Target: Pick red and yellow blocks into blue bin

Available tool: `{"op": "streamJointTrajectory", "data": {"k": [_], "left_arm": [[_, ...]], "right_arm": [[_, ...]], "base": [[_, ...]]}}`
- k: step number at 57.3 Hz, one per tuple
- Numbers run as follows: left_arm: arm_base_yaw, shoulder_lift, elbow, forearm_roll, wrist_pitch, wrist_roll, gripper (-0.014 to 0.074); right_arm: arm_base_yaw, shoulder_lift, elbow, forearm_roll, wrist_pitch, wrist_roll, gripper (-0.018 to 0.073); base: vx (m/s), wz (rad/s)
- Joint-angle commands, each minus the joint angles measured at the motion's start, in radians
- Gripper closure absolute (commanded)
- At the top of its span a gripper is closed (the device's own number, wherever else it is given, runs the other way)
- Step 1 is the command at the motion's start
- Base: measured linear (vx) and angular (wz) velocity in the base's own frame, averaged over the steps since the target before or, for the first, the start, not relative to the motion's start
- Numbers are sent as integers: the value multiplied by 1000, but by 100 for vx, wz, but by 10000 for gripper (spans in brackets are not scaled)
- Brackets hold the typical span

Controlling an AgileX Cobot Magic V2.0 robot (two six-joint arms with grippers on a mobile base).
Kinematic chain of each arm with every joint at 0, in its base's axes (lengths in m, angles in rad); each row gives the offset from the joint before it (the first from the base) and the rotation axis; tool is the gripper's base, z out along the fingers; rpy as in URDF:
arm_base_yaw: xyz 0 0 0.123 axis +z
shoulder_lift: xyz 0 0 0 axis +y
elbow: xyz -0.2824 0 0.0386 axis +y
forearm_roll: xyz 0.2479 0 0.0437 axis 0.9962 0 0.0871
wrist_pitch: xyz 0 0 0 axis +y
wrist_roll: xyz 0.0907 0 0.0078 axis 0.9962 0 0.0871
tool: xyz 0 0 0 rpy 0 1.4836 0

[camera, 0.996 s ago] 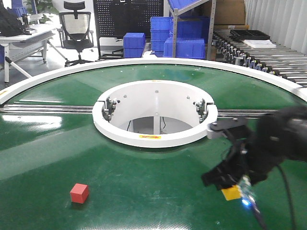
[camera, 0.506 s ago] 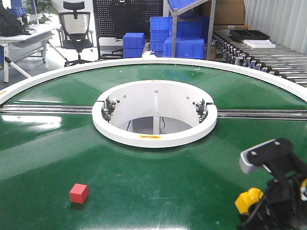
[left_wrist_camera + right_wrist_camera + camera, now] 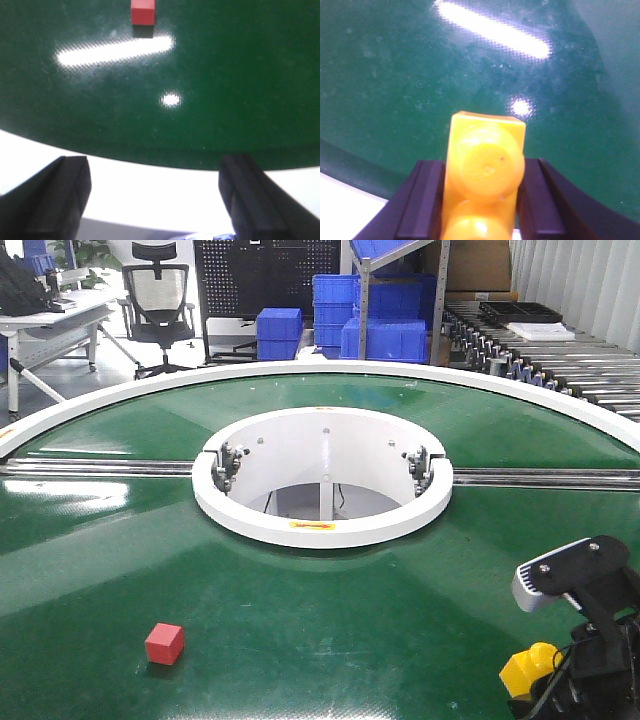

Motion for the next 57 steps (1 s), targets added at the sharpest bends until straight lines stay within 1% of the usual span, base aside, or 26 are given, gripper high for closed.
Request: {"op": "streamJointTrajectory", "data": {"k": [1,8,17,25,34,41,57], "left_arm": [[-9,106,-100,-13,-70,0,-50],[-9,246,-203,-13,-82,24,-46],[-9,411,-324,-13,-93,28,-41],[-9,536,-416,-13,-140,62,-34],[-9,663,-501,-17,-165,69,-32],[-9,759,-573,-32,-170,70,-32],[-9,945,-711,-32,-177,70,-32]], "right_arm": [[0,-23,-26,0,-45,-9,291],[0,-23,-26,0,-45,-9,291],[0,-23,-26,0,-45,-9,291],[0,-23,-26,0,-45,-9,291],[0,-23,-26,0,-45,-9,291],[0,-23,-26,0,-45,-9,291],[0,-23,-26,0,-45,-9,291]], "base": [[0,0],[0,0],[0,0],[0,0],[0,0],[0,0],[0,0]]}}
